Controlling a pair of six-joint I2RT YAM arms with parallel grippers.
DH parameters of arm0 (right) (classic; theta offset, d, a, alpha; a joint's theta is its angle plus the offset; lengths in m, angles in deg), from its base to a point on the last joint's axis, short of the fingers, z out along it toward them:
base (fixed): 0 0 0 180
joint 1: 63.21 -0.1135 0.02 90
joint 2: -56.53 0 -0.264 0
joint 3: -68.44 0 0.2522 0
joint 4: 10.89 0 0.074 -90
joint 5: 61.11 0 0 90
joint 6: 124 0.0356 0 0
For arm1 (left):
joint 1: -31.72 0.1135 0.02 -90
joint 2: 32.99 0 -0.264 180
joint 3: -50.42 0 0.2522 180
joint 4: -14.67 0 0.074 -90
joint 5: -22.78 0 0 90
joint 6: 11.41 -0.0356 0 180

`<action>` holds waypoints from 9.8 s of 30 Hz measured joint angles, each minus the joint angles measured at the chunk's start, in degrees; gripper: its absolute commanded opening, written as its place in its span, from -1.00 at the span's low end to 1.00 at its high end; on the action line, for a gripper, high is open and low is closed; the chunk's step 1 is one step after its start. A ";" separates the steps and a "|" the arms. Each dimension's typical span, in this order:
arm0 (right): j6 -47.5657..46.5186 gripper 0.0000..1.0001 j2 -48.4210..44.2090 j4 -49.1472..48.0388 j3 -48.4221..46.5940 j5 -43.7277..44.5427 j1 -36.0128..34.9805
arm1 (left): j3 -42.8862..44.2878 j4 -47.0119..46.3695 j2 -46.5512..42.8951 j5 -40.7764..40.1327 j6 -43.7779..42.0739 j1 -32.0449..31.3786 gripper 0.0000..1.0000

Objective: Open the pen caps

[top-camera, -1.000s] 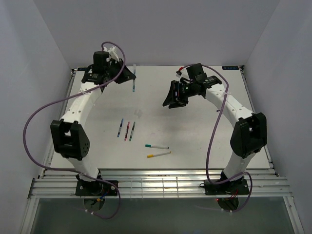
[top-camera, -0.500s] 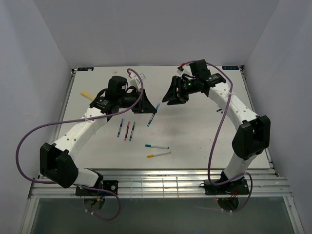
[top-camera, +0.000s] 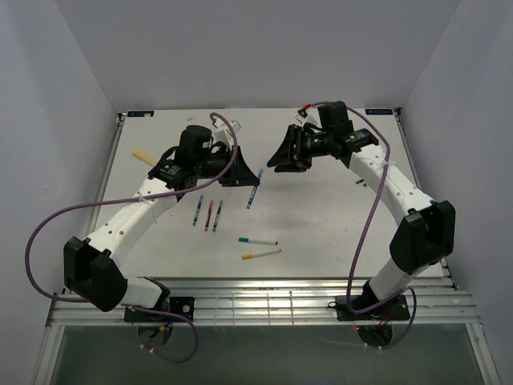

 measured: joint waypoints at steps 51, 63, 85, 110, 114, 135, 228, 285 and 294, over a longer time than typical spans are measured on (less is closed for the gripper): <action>9.09 -0.85 -6.84 -20.98 12.66 -5.27 -0.72 | -4.94 -15.19 1.60 10.27 17.29 -0.11 -0.04; 12.92 -0.85 -4.02 -22.29 11.76 -5.09 -0.81 | -8.83 -15.13 -0.09 10.49 17.55 -0.17 -0.11; 11.80 -0.85 23.26 -9.03 -27.45 9.18 1.31 | -18.69 1.05 -12.07 -2.71 13.09 -0.66 -1.00; 5.31 -0.84 27.61 -4.52 -9.11 10.62 -6.58 | -14.29 10.88 7.65 -30.01 1.33 -0.59 -1.00; 5.29 -0.85 27.61 -5.35 -6.69 10.47 -4.96 | -13.60 10.05 11.21 -31.93 -1.42 -0.57 -1.00; 5.95 -0.85 26.84 -9.51 -2.80 8.00 -3.48 | -10.51 10.49 18.62 -37.42 -5.92 -0.57 -0.49; -2.47 -0.42 23.63 18.69 -18.93 51.82 32.35 | -16.90 13.05 -18.67 -19.96 -3.85 -0.57 -0.02; 0.04 -0.44 33.20 14.97 -16.94 50.51 36.48 | -17.03 9.81 -12.37 -19.21 -2.86 -0.57 -0.01; 0.20 -0.45 33.20 14.88 -16.92 50.05 36.50 | -17.03 9.81 -12.37 -19.32 -2.71 -0.57 -0.01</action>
